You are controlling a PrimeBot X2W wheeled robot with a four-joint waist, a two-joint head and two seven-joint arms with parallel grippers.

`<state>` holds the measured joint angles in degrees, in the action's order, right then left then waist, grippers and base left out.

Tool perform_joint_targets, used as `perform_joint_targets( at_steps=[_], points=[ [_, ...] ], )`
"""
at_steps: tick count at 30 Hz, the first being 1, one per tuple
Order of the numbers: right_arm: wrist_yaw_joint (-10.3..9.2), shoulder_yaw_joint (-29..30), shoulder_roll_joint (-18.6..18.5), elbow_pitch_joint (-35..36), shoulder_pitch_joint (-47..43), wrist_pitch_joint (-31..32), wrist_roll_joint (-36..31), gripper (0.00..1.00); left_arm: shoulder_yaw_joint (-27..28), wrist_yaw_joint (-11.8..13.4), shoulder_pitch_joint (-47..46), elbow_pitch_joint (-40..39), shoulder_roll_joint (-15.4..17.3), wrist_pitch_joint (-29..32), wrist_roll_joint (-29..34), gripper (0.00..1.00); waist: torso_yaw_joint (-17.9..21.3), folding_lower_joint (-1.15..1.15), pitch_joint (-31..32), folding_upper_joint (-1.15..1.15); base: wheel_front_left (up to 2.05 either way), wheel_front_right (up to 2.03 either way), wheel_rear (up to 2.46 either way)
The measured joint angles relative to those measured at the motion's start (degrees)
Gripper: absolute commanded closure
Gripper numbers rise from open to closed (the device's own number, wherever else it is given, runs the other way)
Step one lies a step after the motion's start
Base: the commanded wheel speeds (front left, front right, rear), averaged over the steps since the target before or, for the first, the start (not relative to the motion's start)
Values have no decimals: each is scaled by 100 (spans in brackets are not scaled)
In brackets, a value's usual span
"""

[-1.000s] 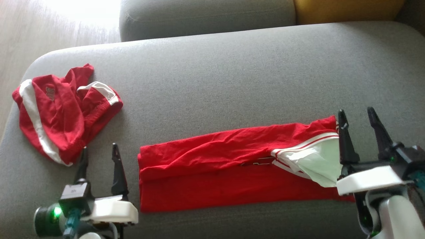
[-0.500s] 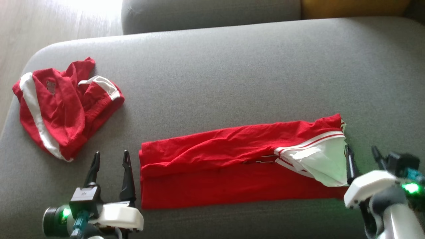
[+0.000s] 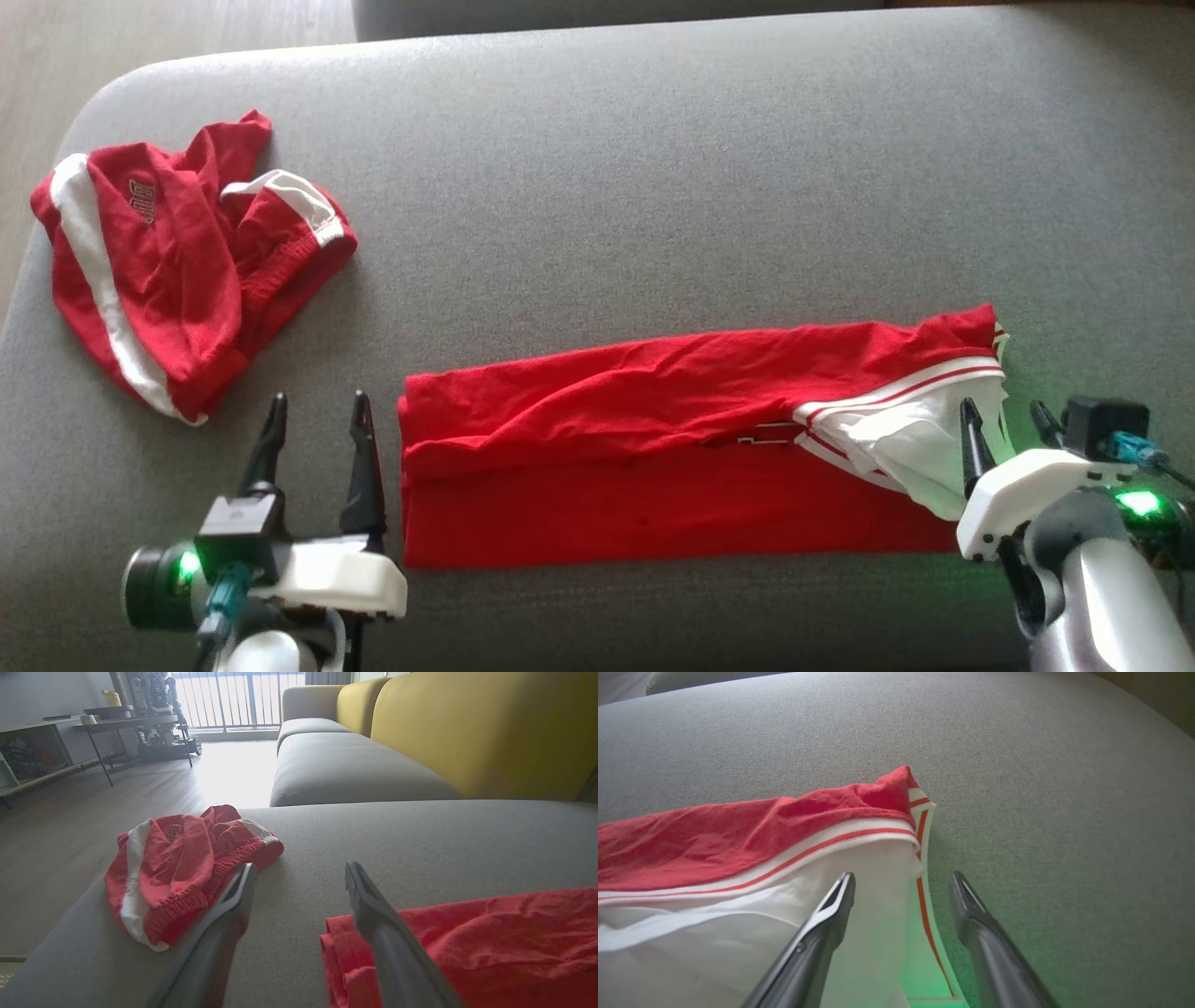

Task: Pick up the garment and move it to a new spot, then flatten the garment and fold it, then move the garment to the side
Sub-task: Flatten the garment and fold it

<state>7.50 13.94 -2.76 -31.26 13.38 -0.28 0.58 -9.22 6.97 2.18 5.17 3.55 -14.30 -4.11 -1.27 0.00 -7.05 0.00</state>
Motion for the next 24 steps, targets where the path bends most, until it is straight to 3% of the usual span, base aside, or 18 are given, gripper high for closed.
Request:
perform_joint_targets(
  at_steps=[7,24],
  points=[
    [0,122,0,-376,255,44,-250,0,15,-93,-155,-45,-13,0,107,0,25,0,-74,0,0,0,0],
    [0,113,-32,-1165,736,170,-70,0,-8,-102,-257,-70,-24,0,163,0,-30,0,-202,0,0,0,0]
  ],
)
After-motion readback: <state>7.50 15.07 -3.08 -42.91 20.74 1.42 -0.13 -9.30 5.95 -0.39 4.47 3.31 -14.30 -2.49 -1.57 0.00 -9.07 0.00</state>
